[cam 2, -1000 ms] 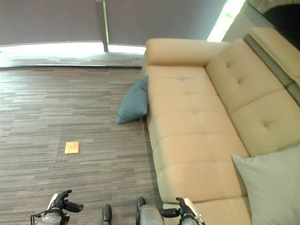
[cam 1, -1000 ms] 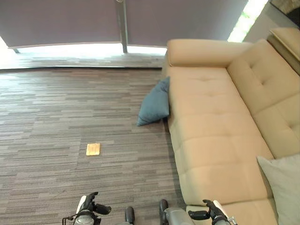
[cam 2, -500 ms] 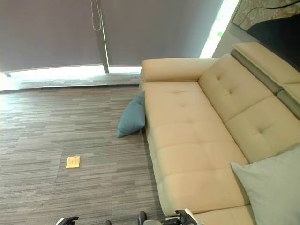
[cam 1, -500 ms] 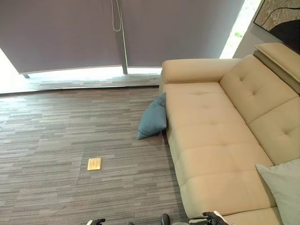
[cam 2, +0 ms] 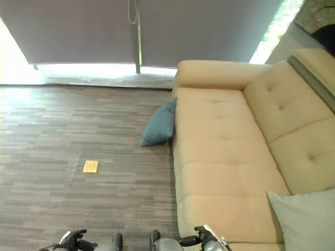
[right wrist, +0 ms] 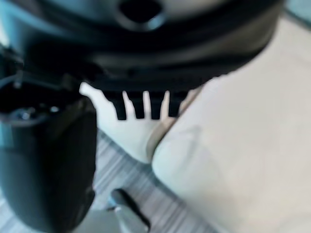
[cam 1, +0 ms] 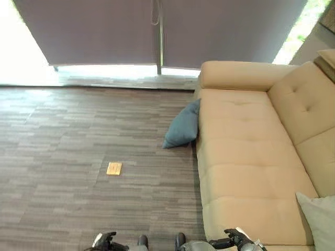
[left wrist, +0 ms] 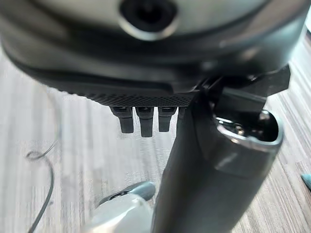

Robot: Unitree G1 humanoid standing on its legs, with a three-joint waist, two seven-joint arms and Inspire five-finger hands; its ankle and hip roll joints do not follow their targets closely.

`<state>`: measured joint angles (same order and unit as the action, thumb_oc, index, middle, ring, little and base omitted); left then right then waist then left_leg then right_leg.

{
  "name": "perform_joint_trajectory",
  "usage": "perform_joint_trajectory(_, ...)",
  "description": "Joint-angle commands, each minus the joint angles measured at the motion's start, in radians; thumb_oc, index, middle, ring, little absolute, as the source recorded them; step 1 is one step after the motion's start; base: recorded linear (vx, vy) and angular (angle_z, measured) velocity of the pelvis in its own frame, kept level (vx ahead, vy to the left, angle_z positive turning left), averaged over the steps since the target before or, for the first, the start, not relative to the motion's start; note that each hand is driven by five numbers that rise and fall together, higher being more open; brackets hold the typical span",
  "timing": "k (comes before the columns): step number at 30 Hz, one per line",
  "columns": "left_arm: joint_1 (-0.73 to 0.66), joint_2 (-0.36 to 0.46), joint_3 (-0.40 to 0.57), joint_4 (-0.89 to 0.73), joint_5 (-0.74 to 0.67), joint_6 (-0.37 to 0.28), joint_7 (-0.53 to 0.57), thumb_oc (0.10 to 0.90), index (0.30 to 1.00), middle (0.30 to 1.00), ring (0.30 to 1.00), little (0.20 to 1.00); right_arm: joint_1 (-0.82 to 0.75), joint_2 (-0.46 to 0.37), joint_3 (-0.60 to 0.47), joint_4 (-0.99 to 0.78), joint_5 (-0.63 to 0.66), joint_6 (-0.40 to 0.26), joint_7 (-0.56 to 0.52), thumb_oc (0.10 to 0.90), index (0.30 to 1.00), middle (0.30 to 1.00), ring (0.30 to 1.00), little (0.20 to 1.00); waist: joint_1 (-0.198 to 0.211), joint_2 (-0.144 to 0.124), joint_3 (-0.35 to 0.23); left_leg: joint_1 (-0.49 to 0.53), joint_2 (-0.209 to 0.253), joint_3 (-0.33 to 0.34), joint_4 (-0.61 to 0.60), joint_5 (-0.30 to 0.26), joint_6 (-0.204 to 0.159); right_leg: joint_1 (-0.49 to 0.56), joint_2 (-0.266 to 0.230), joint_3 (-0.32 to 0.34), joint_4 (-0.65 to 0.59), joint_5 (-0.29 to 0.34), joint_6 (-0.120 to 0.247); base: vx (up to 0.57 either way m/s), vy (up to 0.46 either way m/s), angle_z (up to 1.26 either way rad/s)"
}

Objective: Pick up all the scattered cushions and arrange them neatly on the sofa.

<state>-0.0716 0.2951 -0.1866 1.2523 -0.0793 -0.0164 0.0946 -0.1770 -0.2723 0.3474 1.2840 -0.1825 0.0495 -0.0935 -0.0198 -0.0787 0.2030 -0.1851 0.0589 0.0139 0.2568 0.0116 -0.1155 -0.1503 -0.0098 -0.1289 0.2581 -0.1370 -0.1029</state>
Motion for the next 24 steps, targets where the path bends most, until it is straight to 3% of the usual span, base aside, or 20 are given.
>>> perform_joint_trajectory(1, 0.056, 0.0, -0.019, -0.019, -0.003, -0.01, -0.012, 0.8, 0.9, 0.9, 0.9, 0.9, 0.025, -0.032, 0.036, -0.006, -0.001, 0.007, 0.0, 0.8, 0.9, 0.9, 0.9, 0.9, -0.004, -0.051, -0.022, -0.067, -0.037, 0.044, 0.027, -0.075, 0.077, 0.206, -0.023, 0.017, -0.189, -0.048, 0.113, 0.26, 0.068, 0.25)
perform_joint_trajectory(3, 0.062, 0.001, -0.012, -0.021, -0.012, -0.016, -0.016, 0.8, 0.9, 0.9, 0.9, 0.9, 0.028, -0.033, 0.031, -0.016, 0.002, 0.003, -0.005, 0.8, 0.9, 0.9, 0.9, 0.9, 0.01, -0.043, -0.018, -0.091, -0.038, 0.035, -0.024, -0.033, 0.071, 0.228, -0.014, 0.032, -0.193, -0.058, 0.119, 0.25, 0.106, 0.29)
perform_joint_trajectory(9, 0.06, -0.002, -0.011, -0.002, 0.012, -0.007, -0.016, 0.8, 0.9, 0.9, 0.9, 0.9, 0.022, -0.008, 0.037, -0.009, -0.012, 0.004, 0.004, 0.8, 0.9, 0.9, 0.9, 0.9, 0.014, -0.052, -0.049, -0.053, -0.067, 0.033, -0.044, -0.069, 0.099, 0.249, -0.044, 0.066, -0.154, -0.074, 0.147, 0.25, 0.178, -0.24)
perform_joint_trajectory(12, 0.052, 0.0, -0.008, 0.0, 0.017, -0.005, -0.013, 0.8, 0.9, 0.9, 0.9, 0.9, 0.011, 0.017, 0.029, -0.019, 0.004, 0.0, 0.007, 0.8, 0.9, 0.9, 0.9, 0.9, 0.009, -0.049, -0.056, 0.015, -0.095, 0.046, -0.07, -0.113, 0.155, 0.191, -0.089, 0.098, 0.02, -0.036, 0.191, 0.23, 0.262, -0.39)
perform_joint_trajectory(14, 0.051, 0.003, -0.007, -0.002, 0.017, -0.002, -0.013, 0.8, 0.9, 0.9, 0.9, 0.9, 0.008, 0.025, 0.028, -0.018, 0.009, 0.002, 0.01, 0.8, 0.9, 0.9, 0.9, 0.9, 0.007, -0.047, -0.055, 0.034, -0.104, 0.047, -0.079, -0.121, 0.17, 0.162, -0.099, 0.107, 0.086, -0.011, 0.197, 0.14, 0.168, -0.71)
perform_joint_trajectory(16, 0.043, 0.009, -0.004, -0.006, 0.016, 0.004, -0.011, 0.8, 0.9, 0.9, 0.9, 0.9, -0.005, 0.037, 0.038, -0.018, 0.012, 0.004, 0.015, 0.8, 0.9, 0.9, 0.9, 0.9, -0.001, -0.038, -0.039, 0.083, -0.121, 0.045, -0.103, -0.135, 0.203, 0.108, -0.112, 0.129, 0.245, 0.077, 0.197, 0.21, 0.247, -0.34)
perform_joint_trajectory(19, 0.037, 0.017, -0.004, -0.017, 0.004, -0.002, -0.01, 0.8, 0.9, 0.9, 0.9, 0.9, -0.008, 0.04, 0.032, -0.029, 0.026, -0.001, 0.016, 0.8, 0.9, 0.9, 0.9, 0.9, -0.004, -0.021, -0.024, 0.129, -0.121, 0.045, -0.128, -0.149, 0.216, 0.057, -0.127, 0.109, 0.333, 0.101, 0.191, 0.18, 0.138, 0.05)
perform_joint_trajectory(22, 0.033, 0.019, -0.003, -0.017, -0.009, -0.004, -0.015, 0.8, 0.9, 0.9, 0.9, 0.9, -0.009, 0.039, 0.03, -0.024, 0.028, 0.001, 0.021, 0.8, 0.9, 0.9, 0.9, 0.9, -0.012, -0.015, -0.027, 0.164, -0.123, 0.037, -0.154, -0.154, 0.214, 0.024, -0.116, 0.092, 0.286, 0.069, 0.18, 0.22, 0.063, -0.1)
perform_joint_trajectory(23, 0.028, 0.022, -0.002, -0.017, -0.012, -0.005, -0.018, 0.8, 0.9, 0.9, 0.9, 0.9, -0.014, 0.035, 0.033, -0.021, 0.026, 0.0, 0.023, 0.8, 0.9, 0.9, 0.9, 0.9, -0.021, -0.011, -0.031, 0.195, -0.126, 0.027, -0.178, -0.162, 0.21, -0.011, -0.079, 0.08, 0.215, 0.032, 0.18, 0.28, 0.022, -0.21)
perform_joint_trajectory(24, 0.024, 0.025, -0.003, -0.015, -0.012, -0.009, -0.017, 0.8, 0.9, 0.9, 0.9, 0.9, -0.017, 0.033, 0.035, -0.02, 0.026, -0.002, 0.021, 0.8, 0.9, 0.9, 0.9, 0.9, -0.029, -0.017, -0.028, 0.215, -0.134, 0.02, -0.189, -0.17, 0.209, -0.044, -0.053, 0.071, 0.148, 0.036, 0.179, 0.29, 0.023, -0.27)
